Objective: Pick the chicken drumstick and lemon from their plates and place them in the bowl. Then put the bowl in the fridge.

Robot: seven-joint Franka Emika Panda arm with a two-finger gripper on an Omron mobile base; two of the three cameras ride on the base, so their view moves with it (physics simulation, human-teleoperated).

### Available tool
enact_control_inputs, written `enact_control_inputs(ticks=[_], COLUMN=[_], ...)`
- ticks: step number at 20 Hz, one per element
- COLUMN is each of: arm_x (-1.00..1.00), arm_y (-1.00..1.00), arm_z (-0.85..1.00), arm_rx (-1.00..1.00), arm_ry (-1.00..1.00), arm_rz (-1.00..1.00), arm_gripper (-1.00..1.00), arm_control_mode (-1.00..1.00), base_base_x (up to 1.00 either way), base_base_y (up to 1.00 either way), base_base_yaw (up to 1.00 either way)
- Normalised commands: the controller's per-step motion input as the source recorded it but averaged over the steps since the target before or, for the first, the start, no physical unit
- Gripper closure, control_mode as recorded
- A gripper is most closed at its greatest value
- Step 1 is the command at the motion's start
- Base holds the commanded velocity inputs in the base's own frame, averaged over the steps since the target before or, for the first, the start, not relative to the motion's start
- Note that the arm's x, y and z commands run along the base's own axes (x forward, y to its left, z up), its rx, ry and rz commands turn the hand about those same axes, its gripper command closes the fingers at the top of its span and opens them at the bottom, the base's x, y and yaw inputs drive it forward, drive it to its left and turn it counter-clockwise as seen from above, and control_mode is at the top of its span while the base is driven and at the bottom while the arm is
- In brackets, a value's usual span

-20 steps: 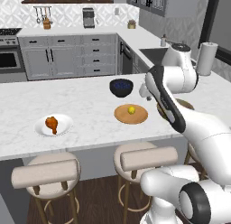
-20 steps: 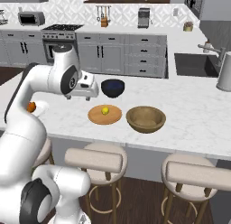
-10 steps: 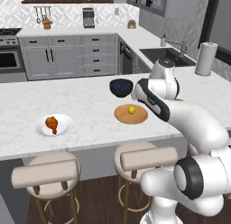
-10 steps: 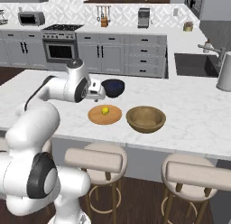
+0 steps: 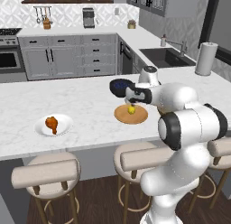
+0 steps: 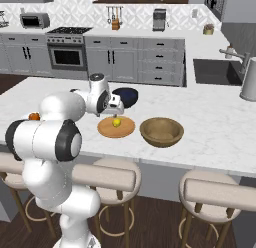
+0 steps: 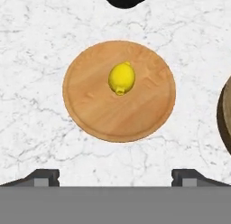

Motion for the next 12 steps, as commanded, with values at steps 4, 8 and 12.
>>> enact_control_inputs(ticks=[4, 8, 12], arm_x=[0.72, 0.84, 0.61], arm_y=[0.00, 0.00, 0.00], arm_z=[-0.27, -0.32, -0.57], arm_rx=[0.00, 0.00, 0.00], arm_ry=[0.10, 0.11, 0.10], arm_rz=[0.06, 0.03, 0.01], arm_gripper=[-1.00, -1.00, -1.00], arm_control_mode=[-1.00, -1.00, -1.00], base_base_x=[0.00, 0.00, 0.00], base_base_y=[0.00, 0.00, 0.00], base_base_yaw=[0.00, 0.00, 0.00])
